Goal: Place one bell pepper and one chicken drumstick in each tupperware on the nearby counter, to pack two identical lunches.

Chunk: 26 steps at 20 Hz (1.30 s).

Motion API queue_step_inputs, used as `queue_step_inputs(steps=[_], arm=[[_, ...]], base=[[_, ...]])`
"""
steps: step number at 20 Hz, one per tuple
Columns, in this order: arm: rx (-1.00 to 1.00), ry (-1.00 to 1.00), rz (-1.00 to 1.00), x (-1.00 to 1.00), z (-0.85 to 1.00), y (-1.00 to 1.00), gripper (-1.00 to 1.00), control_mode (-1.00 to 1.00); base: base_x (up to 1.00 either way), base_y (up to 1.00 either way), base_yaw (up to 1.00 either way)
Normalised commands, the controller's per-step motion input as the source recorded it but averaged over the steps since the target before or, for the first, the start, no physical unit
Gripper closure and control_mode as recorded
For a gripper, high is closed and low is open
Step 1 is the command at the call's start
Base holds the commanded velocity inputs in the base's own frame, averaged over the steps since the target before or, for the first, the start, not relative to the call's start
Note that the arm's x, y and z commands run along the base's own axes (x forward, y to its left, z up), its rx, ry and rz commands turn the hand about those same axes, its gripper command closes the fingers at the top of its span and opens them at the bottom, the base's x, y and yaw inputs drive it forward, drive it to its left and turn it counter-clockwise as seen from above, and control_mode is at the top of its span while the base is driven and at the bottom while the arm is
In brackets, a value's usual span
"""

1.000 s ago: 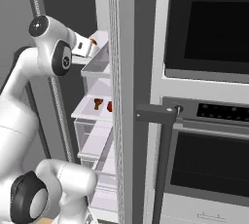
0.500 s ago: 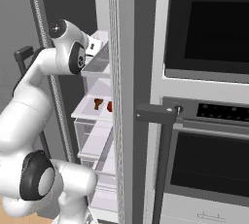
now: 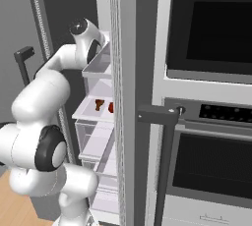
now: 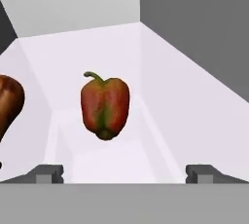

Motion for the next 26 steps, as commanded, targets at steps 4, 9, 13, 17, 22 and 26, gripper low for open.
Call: queue_step_inputs(steps=[4,9,13,17,22,26], arm=[[0.0,0.12,0.0,0.63,-0.09,0.0,-1.0,-1.0],[0.0,0.01,0.0,0.44,-0.19,0.0,-1.0,-1.0],[0.0,0.0,0.0,0.36,-0.32,0.0,-1.0,-1.0],[0.0,0.0,0.0,0.25,-0.39,0.0,-1.0,-1.0],[-0.02,0.03,0.0,0.0,-0.56,0.0,1.0,-1.0],[-0.01,-0.13,0.03,-0.41,-0.25,0.03,1.0,-1.0]], base=[[0.0,0.0,0.0],[0.0,0.0,0.0],[0.0,0.0,0.0],[0.0,0.0,0.0],[0.0,0.0,0.0],[0.0,0.0,0.0]])
